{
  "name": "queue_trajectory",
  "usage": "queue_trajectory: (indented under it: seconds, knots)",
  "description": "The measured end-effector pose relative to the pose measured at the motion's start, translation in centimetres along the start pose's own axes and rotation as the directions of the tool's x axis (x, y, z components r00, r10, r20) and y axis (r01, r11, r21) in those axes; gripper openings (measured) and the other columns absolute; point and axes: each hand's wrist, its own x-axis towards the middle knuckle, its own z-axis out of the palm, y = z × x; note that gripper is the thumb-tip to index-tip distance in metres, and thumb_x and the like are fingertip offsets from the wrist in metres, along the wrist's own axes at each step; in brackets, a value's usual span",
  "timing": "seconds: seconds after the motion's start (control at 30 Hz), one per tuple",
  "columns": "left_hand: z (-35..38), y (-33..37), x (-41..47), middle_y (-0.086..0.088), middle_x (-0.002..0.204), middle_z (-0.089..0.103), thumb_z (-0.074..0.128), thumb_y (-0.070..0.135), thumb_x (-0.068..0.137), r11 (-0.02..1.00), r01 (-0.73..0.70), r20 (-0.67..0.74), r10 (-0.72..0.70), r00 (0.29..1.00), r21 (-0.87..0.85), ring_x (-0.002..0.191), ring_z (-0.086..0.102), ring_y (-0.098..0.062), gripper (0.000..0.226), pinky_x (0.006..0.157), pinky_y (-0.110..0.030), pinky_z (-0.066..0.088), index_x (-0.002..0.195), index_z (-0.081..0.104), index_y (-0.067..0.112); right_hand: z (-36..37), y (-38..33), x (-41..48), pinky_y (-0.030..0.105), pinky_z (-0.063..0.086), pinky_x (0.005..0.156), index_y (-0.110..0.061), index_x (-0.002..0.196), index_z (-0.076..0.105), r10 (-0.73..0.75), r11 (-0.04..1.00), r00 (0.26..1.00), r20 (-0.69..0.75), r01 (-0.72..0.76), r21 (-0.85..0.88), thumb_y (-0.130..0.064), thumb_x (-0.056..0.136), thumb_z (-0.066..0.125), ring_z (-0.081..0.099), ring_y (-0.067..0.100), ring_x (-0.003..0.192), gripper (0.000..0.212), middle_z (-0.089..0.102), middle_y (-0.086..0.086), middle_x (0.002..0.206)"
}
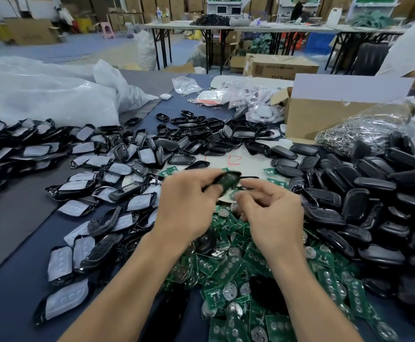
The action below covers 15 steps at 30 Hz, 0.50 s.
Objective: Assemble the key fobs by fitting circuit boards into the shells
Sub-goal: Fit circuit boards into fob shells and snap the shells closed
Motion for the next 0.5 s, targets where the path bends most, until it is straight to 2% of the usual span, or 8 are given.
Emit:
queue_trajectory:
  seconds: [0.07, 0.17, 0.23, 0.3, 0.33, 0.4, 0.47, 0.5]
  knots:
    - [-1.9, -0.6, 1.1, 0.040, 0.075, 0.069, 0.082, 0.004, 0.084, 0.976, 0.113, -0.148, -0.142, 0.979, -0.186, 0.074, 0.074, -0.001, 0.051, 0.064, -0.021, 0.063, 0.082, 0.074, 0.054, 0.4, -0.2, -0.3, 0.019, 0.059, 0.074, -0.033, 0.099, 0.079, -0.044, 0.995, 0.998, 0.051, 0.049, -0.089, -0.017, 0.089, 0.078, 0.073, -0.001, 0.077, 0.019, 0.076, -0.025, 0.083]
    - [-5.5, -2.6, 3.0, 0.019, 0.077, 0.078, 0.079, -0.007, 0.083, 0.834, 0.217, -0.284, -0.400, 0.871, -0.508, 0.075, 0.078, -0.008, 0.035, 0.064, -0.019, 0.061, 0.091, 0.077, 0.027, 2.1, -1.2, -0.9, 0.004, 0.052, 0.072, -0.035, 0.103, 0.078, -0.095, 0.972, 0.974, 0.204, 0.135, -0.192, -0.017, 0.092, 0.074, 0.069, -0.008, 0.086, 0.021, 0.072, -0.031, 0.083]
    - [-7.6, -3.8, 3.7, 0.009, 0.072, 0.078, 0.073, -0.010, 0.088, 0.726, 0.198, -0.305, -0.498, 0.812, -0.658, 0.067, 0.076, -0.010, 0.025, 0.060, -0.019, 0.059, 0.089, 0.076, 0.015, 4.2, -2.4, -0.9, 0.001, 0.049, 0.069, -0.030, 0.105, 0.080, -0.110, 0.941, 0.938, 0.328, 0.205, -0.271, -0.017, 0.094, 0.069, 0.066, -0.012, 0.081, 0.020, 0.069, -0.029, 0.079]
    - [-8.9, -4.8, 4.0, 0.006, 0.067, 0.076, 0.072, -0.009, 0.090, 0.636, 0.150, -0.328, -0.568, 0.754, -0.757, 0.061, 0.072, -0.009, 0.021, 0.058, -0.019, 0.058, 0.084, 0.073, 0.011, 7.0, -3.6, -0.5, 0.006, 0.044, 0.056, -0.024, 0.100, 0.081, -0.133, 0.906, 0.897, 0.422, 0.283, -0.316, -0.017, 0.096, 0.064, 0.063, -0.005, 0.062, 0.019, 0.069, -0.020, 0.074]
    - [-9.4, -5.2, 4.0, 0.004, 0.065, 0.076, 0.072, -0.009, 0.090, 0.597, 0.121, -0.341, -0.600, 0.724, -0.793, 0.059, 0.072, -0.010, 0.021, 0.057, -0.019, 0.058, 0.083, 0.072, 0.011, 8.5, -4.1, -0.3, 0.011, 0.043, 0.056, -0.021, 0.096, 0.080, -0.148, 0.881, 0.878, 0.455, 0.326, -0.344, -0.018, 0.097, 0.062, 0.061, 0.001, 0.058, 0.019, 0.070, -0.013, 0.074]
    - [-9.9, -5.9, 4.1, 0.003, 0.062, 0.074, 0.073, -0.009, 0.089, 0.546, 0.069, -0.360, -0.637, 0.681, -0.835, 0.056, 0.071, -0.011, 0.022, 0.057, -0.020, 0.058, 0.081, 0.071, 0.011, 11.5, -4.8, 0.4, 0.029, 0.051, 0.074, -0.018, 0.096, 0.078, -0.167, 0.811, 0.853, 0.494, 0.404, -0.423, -0.024, 0.098, 0.060, 0.061, 0.013, 0.077, 0.019, 0.071, -0.001, 0.085]
    - [-10.0, -6.3, 4.3, 0.001, 0.062, 0.074, 0.074, -0.009, 0.088, 0.533, 0.045, -0.371, -0.645, 0.669, -0.845, 0.056, 0.071, -0.012, 0.022, 0.058, -0.022, 0.058, 0.080, 0.071, 0.012, 13.8, -5.1, 1.1, 0.038, 0.044, 0.090, -0.019, 0.104, 0.074, -0.183, 0.700, 0.838, 0.514, 0.479, -0.530, -0.036, 0.097, 0.064, 0.050, 0.022, 0.096, 0.021, 0.062, 0.002, 0.095]
    - [-9.9, -6.4, 4.3, 0.001, 0.063, 0.074, 0.074, -0.010, 0.088, 0.530, 0.043, -0.369, -0.644, 0.670, -0.847, 0.057, 0.071, -0.012, 0.022, 0.057, -0.022, 0.058, 0.080, 0.071, 0.011, 14.6, -5.2, 1.3, 0.040, 0.041, 0.094, -0.020, 0.108, 0.073, -0.183, 0.609, 0.819, 0.543, 0.528, -0.592, -0.040, 0.095, 0.067, 0.048, 0.023, 0.102, 0.024, 0.062, 0.004, 0.100]
